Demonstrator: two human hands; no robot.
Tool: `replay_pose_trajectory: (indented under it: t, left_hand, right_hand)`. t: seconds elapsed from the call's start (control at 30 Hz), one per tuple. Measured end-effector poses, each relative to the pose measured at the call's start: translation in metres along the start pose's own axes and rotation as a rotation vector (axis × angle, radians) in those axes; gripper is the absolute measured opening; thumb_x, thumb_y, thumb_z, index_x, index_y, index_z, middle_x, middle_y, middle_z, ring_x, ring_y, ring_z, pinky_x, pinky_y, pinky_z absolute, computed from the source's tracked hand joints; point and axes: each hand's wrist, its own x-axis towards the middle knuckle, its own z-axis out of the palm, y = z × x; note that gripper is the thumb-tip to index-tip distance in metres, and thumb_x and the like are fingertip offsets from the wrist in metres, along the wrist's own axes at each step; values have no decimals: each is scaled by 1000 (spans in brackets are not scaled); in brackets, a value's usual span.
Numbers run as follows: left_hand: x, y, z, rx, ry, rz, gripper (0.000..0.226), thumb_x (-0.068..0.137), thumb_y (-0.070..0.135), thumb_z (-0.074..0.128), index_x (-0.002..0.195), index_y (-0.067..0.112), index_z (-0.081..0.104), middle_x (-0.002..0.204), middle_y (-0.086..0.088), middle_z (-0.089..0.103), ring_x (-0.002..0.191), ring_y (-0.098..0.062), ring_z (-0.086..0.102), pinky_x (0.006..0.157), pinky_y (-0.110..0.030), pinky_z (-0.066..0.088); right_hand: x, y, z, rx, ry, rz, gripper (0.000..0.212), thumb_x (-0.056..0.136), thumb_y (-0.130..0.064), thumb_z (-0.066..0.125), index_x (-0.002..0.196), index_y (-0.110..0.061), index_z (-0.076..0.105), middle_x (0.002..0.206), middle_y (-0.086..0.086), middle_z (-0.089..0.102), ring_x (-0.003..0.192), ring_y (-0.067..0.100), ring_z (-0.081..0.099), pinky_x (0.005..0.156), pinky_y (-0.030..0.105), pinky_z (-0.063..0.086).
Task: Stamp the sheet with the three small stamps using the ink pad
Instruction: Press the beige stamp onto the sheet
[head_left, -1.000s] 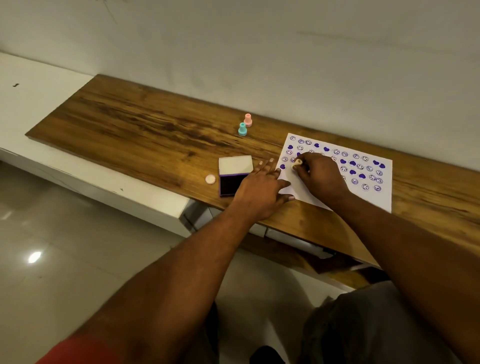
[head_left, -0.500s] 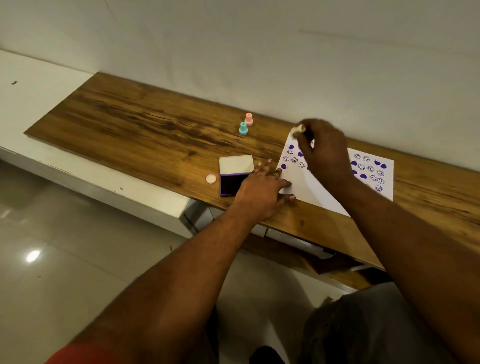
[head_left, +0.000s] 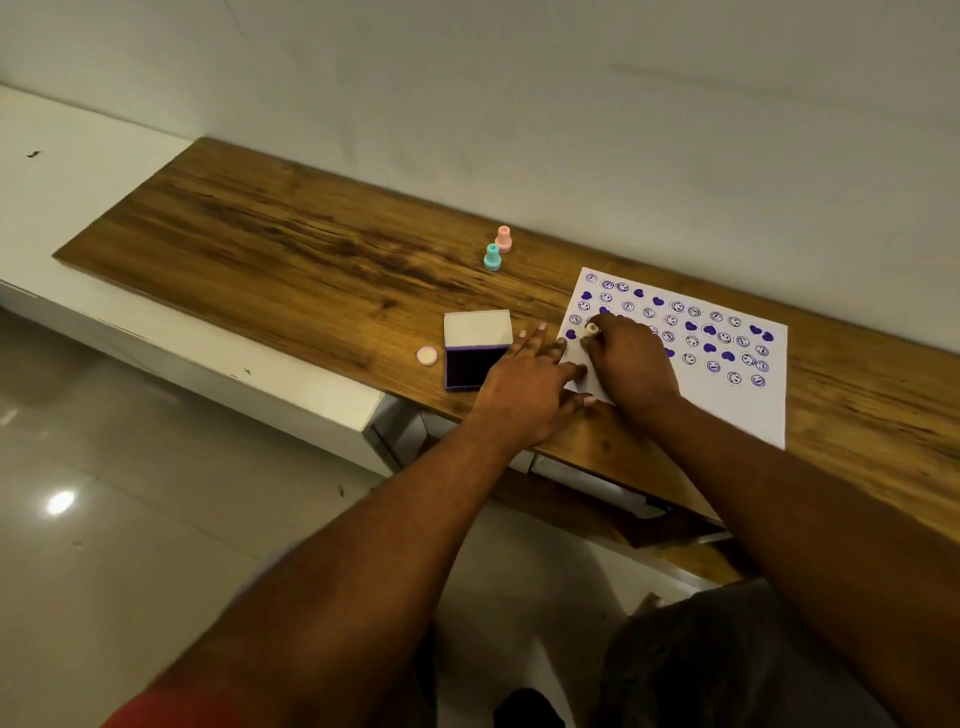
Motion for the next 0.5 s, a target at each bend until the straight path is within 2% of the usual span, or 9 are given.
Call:
replay_pose_trajectory:
  t: [0.23, 0.33, 0.43, 0.5]
  left_hand:
    - [0, 0, 2, -17, 32, 8, 61, 101, 69, 36, 150, 35, 50, 167, -6, 31, 159, -27, 5, 126, -46, 2]
    - [1, 0, 3, -21, 49, 10, 61, 100, 71, 36, 147, 35, 52, 166, -7, 34, 159, -27, 4, 125, -46, 3]
    - [-1, 0, 1, 12, 71, 25, 66, 100, 73, 31, 152, 36, 47, 169, -10, 24, 159, -28, 1, 125, -46, 2]
    - [-2, -4, -2, 3, 93, 22, 69, 100, 73, 28, 158, 37, 36, 172, -11, 13, 159, -28, 0, 126, -47, 3]
  right_hand:
    - [-1, 2, -2, 31, -8, 7, 34, 105, -29, 56, 132, -11, 64, 123, 16, 71, 111, 35, 67, 90, 39, 50]
    - [0, 1, -4, 42, -27, 14, 32, 104, -29, 58, 129, -10, 65, 120, 15, 73, 109, 34, 67, 87, 36, 47]
    - [-2, 7, -15, 234, 13, 47, 27, 102, -27, 64, 122, -10, 70, 113, 12, 76, 102, 29, 69, 82, 28, 44]
    - [-8, 9, -24, 419, 132, 132, 26, 102, -30, 65, 119, -11, 71, 107, 8, 77, 96, 23, 72, 85, 32, 53]
